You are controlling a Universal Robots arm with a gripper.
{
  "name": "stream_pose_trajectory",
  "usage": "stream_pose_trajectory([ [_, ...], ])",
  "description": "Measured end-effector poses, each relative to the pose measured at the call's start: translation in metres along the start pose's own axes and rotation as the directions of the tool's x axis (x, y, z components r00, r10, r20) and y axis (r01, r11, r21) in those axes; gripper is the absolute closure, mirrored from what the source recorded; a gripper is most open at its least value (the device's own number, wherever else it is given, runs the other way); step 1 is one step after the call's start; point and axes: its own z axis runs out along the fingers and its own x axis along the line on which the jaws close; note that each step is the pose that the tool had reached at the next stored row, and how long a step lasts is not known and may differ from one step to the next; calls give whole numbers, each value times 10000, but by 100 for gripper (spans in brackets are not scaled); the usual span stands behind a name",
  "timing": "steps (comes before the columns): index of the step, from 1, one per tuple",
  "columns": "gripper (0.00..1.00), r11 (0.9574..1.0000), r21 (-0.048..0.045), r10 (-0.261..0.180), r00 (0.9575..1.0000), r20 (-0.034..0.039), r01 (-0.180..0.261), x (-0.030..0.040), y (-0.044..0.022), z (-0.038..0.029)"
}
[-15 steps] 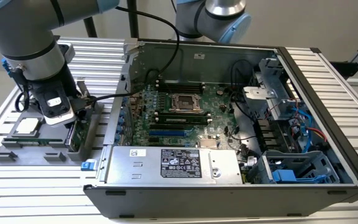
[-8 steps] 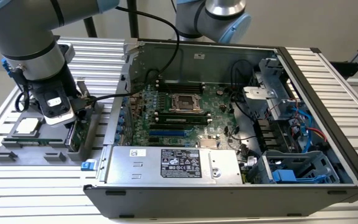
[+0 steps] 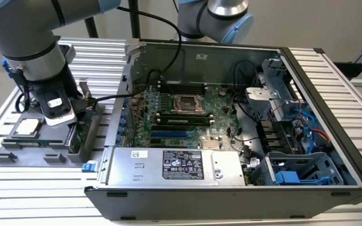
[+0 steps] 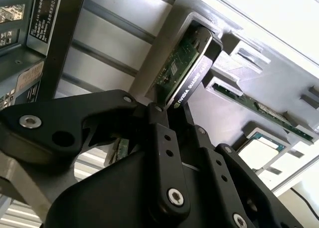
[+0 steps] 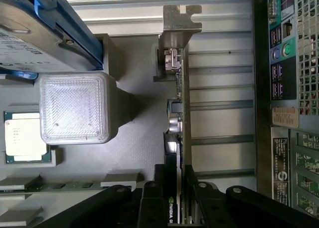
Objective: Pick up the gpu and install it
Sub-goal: 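Pick up the gpu and move the gpu toward the slot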
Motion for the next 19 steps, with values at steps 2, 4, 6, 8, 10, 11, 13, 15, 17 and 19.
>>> stream_pose_trajectory([
  [2,100,10000,0,-4,10000,0,4,0,0,0],
  [4,100,10000,0,-8,10000,0,8,0,0,0],
  [6,100,10000,-1,-43,10000,-1,43,0,0,0],
  [8,100,10000,-2,-79,10000,-3,79,0,0,0],
  [10,100,10000,-2,-84,10000,-4,84,-1,0,0],
  [11,100,10000,-2,-86,10000,-4,86,-1,0,0],
  [13,100,10000,-3,-91,10000,-4,91,-1,0,0],
  [15,100,10000,-2,-94,10000,-4,94,0,0,0],
  [17,100,10000,-2,-97,10000,-4,97,0,0,0],
  [19,100,9999,-2,-102,9999,-5,102,0,0,0],
])
